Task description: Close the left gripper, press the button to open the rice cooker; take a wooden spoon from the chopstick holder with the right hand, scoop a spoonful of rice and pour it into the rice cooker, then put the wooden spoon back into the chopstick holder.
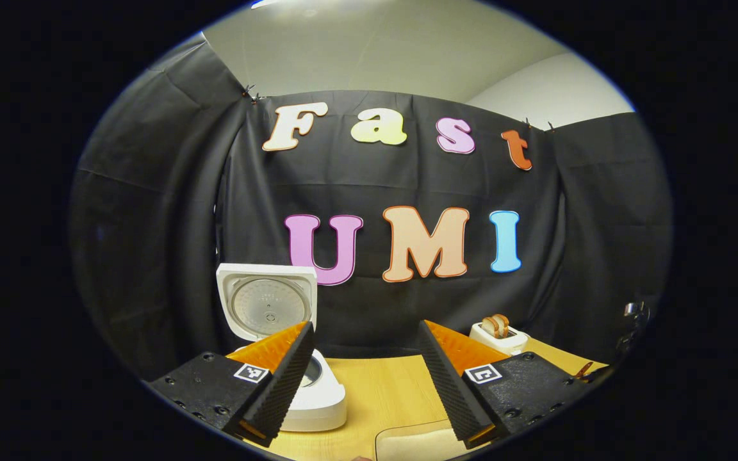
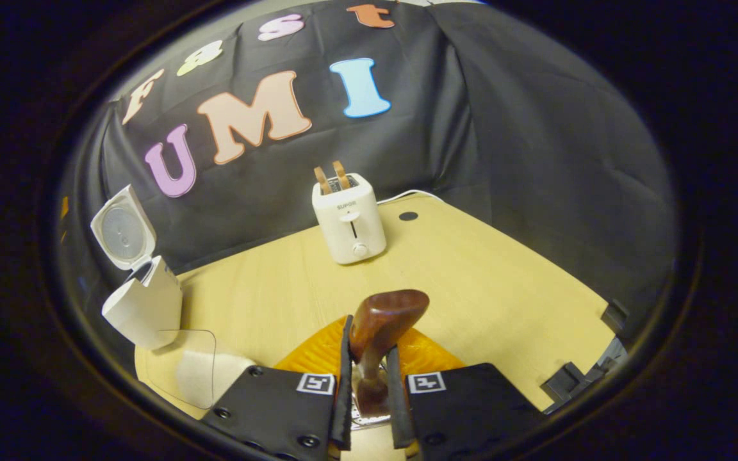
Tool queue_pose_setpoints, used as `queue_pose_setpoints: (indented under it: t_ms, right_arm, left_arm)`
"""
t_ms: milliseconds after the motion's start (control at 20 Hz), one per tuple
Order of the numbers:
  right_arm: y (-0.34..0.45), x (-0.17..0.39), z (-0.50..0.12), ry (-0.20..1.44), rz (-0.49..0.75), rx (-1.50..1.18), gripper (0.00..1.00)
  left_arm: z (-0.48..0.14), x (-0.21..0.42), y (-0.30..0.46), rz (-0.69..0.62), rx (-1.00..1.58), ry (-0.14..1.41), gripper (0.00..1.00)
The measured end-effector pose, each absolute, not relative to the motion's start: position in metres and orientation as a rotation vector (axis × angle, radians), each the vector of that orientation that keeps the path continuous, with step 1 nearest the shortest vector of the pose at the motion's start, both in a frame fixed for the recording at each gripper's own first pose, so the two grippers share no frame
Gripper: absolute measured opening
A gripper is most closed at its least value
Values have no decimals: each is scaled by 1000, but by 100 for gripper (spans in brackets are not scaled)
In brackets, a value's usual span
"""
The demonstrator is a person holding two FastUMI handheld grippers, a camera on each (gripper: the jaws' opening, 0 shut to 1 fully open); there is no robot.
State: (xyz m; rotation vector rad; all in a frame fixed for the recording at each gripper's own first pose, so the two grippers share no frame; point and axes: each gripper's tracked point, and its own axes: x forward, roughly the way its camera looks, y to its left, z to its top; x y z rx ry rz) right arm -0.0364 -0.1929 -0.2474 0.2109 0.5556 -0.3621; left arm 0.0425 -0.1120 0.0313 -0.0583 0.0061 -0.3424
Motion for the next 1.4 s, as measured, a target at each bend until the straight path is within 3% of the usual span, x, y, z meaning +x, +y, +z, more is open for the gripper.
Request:
queue_pose_setpoints:
  t_ms: [50,150,200,300,450,800,850,900,1400]
  right_arm:
    - [-194,-36,-242,547,-361,209,27]
    - [-198,-34,-230,521,-364,200,40]
    - [-199,-38,-220,506,-369,193,59]
    - [-202,-37,-202,462,-376,172,67]
    - [-200,-31,-163,371,-372,105,96]
    - [-147,-13,-99,247,-250,42,98]
    - [-140,-12,-94,240,-233,29,99]
    - [-132,-11,-91,233,-220,16,99]
    - [-66,-13,-88,240,-148,-51,99]
  left_arm:
    - [31,43,-112,-341,-61,5,95]
    - [32,43,-110,-341,-67,3,95]
    - [33,43,-110,-341,-69,2,92]
    - [33,44,-107,-338,-72,-1,95]
    - [34,45,-102,-332,-76,-5,95]
    - [39,71,-71,-276,-58,-7,92]
    - [44,80,-63,-260,-46,-16,95]
    - [49,88,-54,-243,-37,-23,92]
    - [75,195,13,-136,-8,-18,94]
